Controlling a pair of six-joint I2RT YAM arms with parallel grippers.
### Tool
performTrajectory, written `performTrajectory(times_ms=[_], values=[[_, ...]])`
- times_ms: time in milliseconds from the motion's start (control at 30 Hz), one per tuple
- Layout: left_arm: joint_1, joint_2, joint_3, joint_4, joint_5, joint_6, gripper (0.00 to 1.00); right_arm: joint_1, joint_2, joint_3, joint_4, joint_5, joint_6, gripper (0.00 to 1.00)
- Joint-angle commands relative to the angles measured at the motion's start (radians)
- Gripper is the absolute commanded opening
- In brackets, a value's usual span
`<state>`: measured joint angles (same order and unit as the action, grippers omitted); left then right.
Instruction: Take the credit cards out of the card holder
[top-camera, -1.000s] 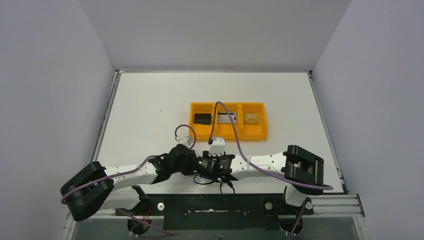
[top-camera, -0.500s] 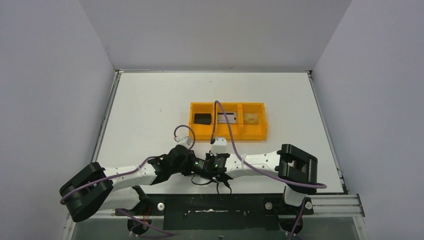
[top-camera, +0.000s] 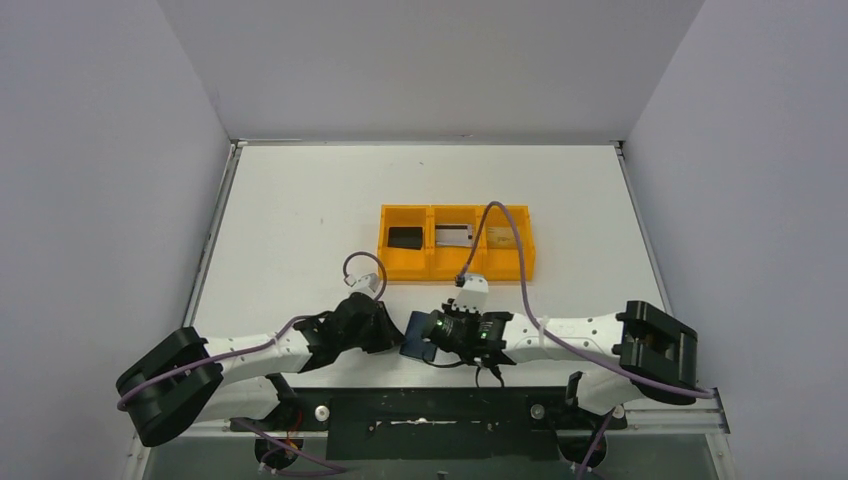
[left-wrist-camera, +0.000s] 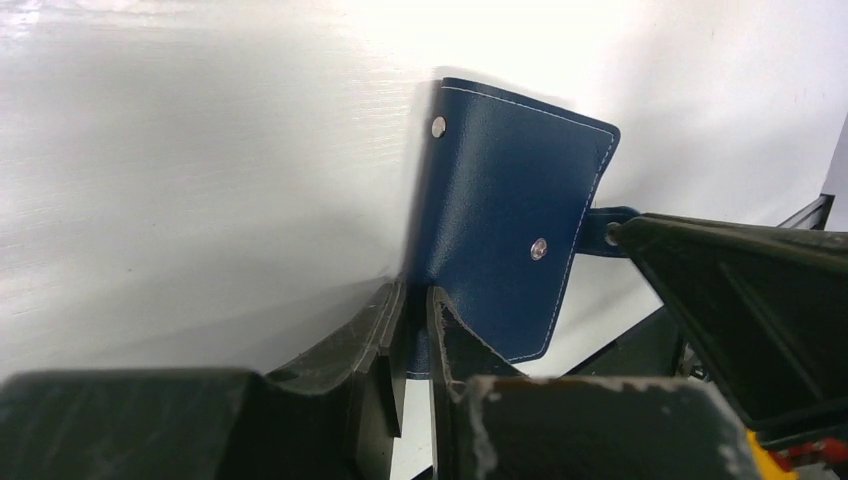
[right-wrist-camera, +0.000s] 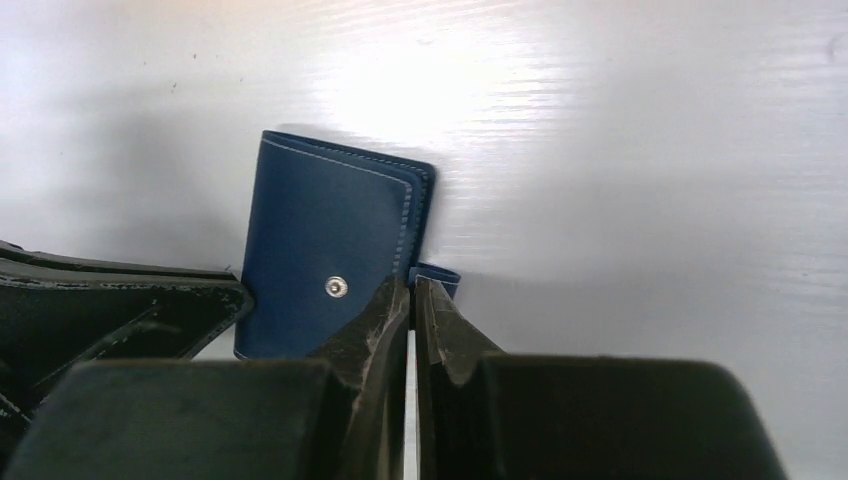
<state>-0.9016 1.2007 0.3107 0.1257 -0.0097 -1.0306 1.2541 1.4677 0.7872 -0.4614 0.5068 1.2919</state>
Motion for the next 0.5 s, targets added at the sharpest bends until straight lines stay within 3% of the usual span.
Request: performTrajectory(times_ms=[0, 200, 267, 367, 467], values=[[-0.002, -0.026, -0.031, -0.040, -0.066, -0.012, 0.00, -0.033, -0.124, -0.081, 0.098, -0.023, -0.014, 0.00], [-0.002, -0.077, -0.019, -0.049, -0.055, -0.003, 0.00, -0.076, -0.163, -0.167, 0.114, -0.066, 0.018, 0.00], [-0.003, -0.105, -0.008, -0.062, -0.055, 0.006, 0.08, -0.084, -0.169, -0.201, 0.155, -0.099, 0.026, 0.02], [-0.004, -0.142, 0.021, -0.100, -0.055, 0.029, 0.17, -0.090, -0.181, -0.250, 0.221, -0.138, 0.058, 0.16], [-0.004, -0.157, 0.047, -0.127, -0.048, 0.050, 0.22, -0.093, -0.191, -0.288, 0.287, -0.161, 0.077, 0.22]])
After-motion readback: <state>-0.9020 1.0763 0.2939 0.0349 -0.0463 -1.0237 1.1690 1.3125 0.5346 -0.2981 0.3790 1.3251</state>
